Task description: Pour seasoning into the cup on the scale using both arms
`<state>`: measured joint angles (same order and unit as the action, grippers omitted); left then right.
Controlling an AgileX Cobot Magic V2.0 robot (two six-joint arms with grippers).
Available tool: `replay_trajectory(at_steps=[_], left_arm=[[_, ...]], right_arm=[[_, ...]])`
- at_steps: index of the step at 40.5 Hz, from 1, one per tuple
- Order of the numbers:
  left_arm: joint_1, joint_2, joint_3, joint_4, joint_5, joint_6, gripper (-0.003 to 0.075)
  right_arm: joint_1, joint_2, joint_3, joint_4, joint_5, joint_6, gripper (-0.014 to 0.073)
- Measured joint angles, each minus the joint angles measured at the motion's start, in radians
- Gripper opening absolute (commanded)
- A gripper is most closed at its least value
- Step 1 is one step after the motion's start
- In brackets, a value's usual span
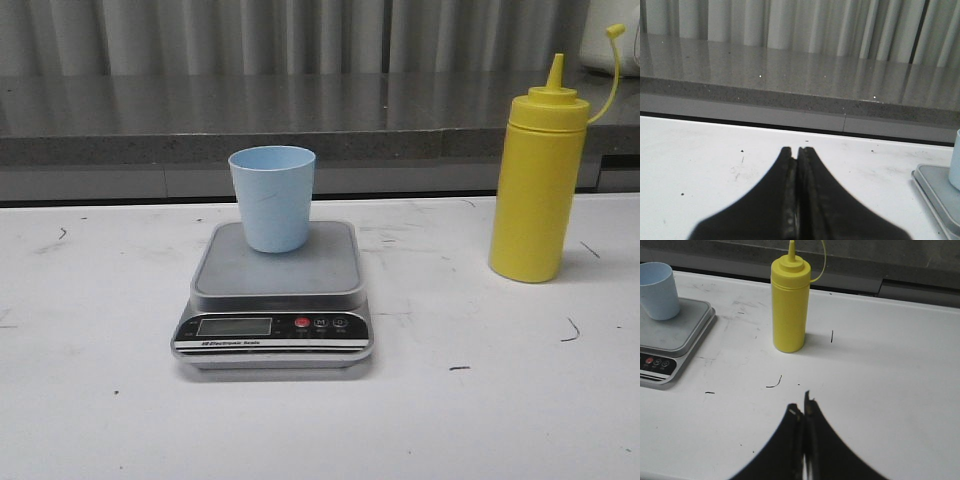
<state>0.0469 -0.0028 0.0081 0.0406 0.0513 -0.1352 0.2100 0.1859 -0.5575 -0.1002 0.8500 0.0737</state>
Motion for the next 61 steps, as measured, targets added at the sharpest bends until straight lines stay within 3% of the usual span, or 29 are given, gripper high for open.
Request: replay_trajectory(at_steps=[16, 27, 61], left_arm=[[-0.002, 0.0, 0.0, -0.002, -0.022, 0.0, -0.002], [-0.017, 0.0, 0.0, -0.015, -0.022, 0.091, -0.002], [-0.027, 0.0, 0.0, -0.022, -0.022, 0.097, -0.002]], right_arm=[[0.0, 0.0, 0.0, 0.0, 0.0, 0.0, -0.0069], [0.0, 0.0, 0.0, 0.0, 0.0, 0.0, -0.0069], [0.0, 0.0, 0.0, 0.0, 0.0, 0.0, -0.0069]])
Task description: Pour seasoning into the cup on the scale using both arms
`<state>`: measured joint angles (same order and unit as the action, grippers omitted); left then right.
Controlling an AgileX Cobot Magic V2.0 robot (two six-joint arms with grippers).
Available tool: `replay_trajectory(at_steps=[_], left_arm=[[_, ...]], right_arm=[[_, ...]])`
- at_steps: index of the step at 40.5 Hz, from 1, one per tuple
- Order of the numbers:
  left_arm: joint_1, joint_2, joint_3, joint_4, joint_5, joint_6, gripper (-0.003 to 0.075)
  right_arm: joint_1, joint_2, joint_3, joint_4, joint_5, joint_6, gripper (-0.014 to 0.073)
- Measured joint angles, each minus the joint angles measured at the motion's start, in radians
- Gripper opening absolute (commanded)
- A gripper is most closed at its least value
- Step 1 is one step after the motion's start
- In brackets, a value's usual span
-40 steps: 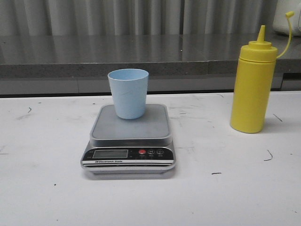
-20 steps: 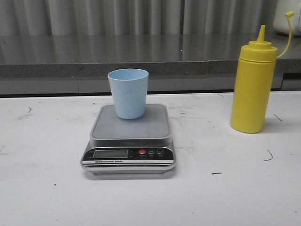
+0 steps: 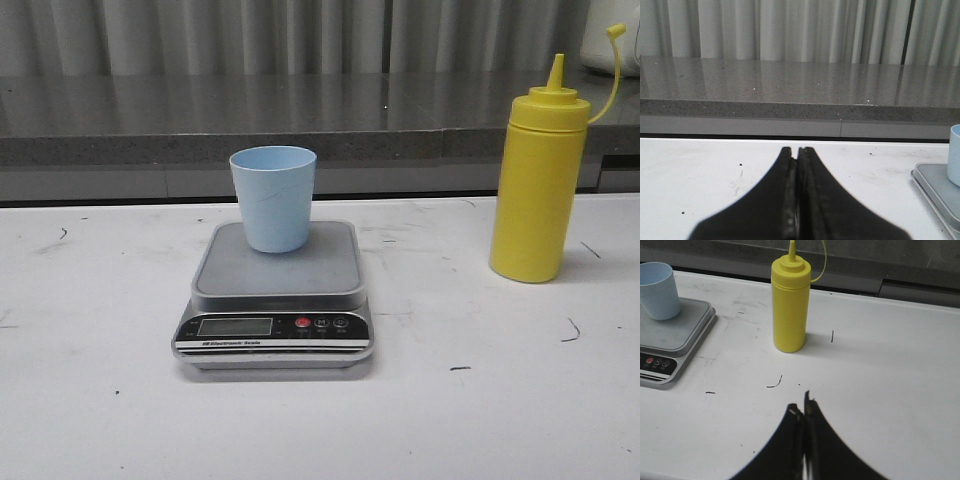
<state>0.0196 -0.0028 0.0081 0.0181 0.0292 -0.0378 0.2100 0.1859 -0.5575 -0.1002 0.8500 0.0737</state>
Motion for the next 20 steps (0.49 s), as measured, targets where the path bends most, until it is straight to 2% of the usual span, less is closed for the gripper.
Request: replay_trajectory(at_steps=[11, 14, 20], left_arm=[[0.0, 0.0, 0.0, 0.0, 0.0, 0.0, -0.002], [0.0, 0.0, 0.0, 0.0, 0.0, 0.0, -0.002], [0.0, 0.0, 0.0, 0.0, 0.0, 0.0, -0.002]], right_arm=[[-0.002, -0.009, 0.008, -0.006, -0.014, 0.0, -0.0069], [-0.023, -0.034, 0.049, -0.002, -0.071, 0.0, -0.0069], [-0.108, -0.086, 0.217, 0.007, -0.288, 0.0, -0.0069]])
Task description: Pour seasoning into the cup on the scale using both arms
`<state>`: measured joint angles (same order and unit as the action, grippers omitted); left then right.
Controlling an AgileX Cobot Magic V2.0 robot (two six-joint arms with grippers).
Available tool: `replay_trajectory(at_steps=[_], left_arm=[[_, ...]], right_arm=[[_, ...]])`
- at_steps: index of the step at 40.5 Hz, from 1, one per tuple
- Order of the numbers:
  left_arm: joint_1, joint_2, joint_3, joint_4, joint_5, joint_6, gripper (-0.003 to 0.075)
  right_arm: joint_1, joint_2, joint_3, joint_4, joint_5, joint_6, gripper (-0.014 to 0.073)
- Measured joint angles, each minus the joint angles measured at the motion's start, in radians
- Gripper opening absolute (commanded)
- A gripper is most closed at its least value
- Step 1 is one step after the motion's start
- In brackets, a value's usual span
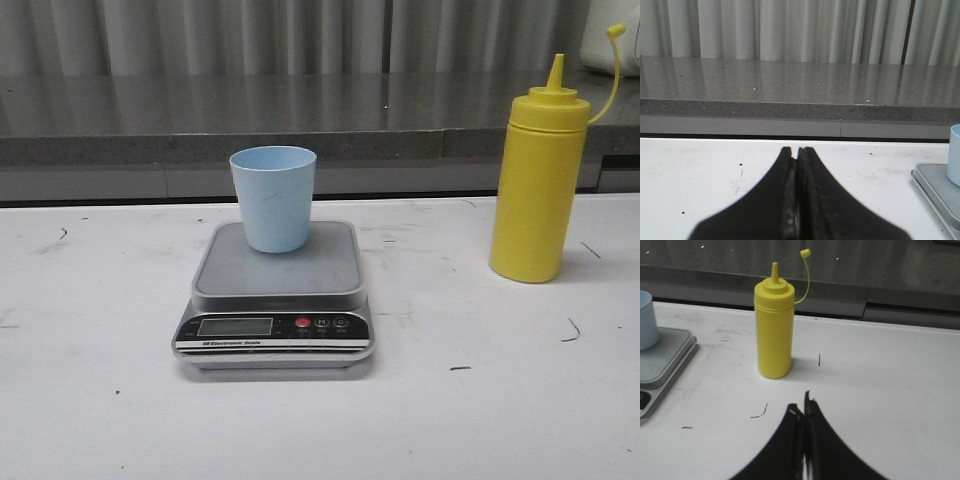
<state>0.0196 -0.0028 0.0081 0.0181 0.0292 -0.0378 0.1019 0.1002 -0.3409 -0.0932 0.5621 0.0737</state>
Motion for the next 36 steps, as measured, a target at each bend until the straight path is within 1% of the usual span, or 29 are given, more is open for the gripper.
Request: replay_trajectory(at_steps=[3, 7, 11, 15, 25, 36], left_arm=[[0.0, 0.0, 0.0, 0.0, 0.0, 0.0, -0.002], [0.0, 0.0, 0.0, 0.0, 0.0, 0.0, -0.002], [0.0, 0.0, 0.0, 0.0, 0.0, 0.0, -0.002], [0.0, 0.0, 0.0, 0.0, 0.0, 0.0, -0.002], [0.0, 0.0, 0.0, 0.0, 0.0, 0.0, -0.002], [0.0, 0.0, 0.0, 0.0, 0.0, 0.0, -0.002]], right_arm=[[-0.04, -0.035, 0.093, 0.002, -0.112, 0.0, -0.0069], [-0.068, -0.087, 0.195, 0.017, -0.248, 0.0, -0.0069], [-0.081, -0.109, 0.276, 0.036, -0.351, 0.0, -0.0069], [-0.084, -0.11, 0.333, 0.046, -0.417, 0.0, -0.0069], [-0.084, -0.11, 0.368, 0.05, -0.517, 0.0, -0.0069], [-0.084, -0.11, 0.368, 0.05, -0.536, 0.0, -0.0069]])
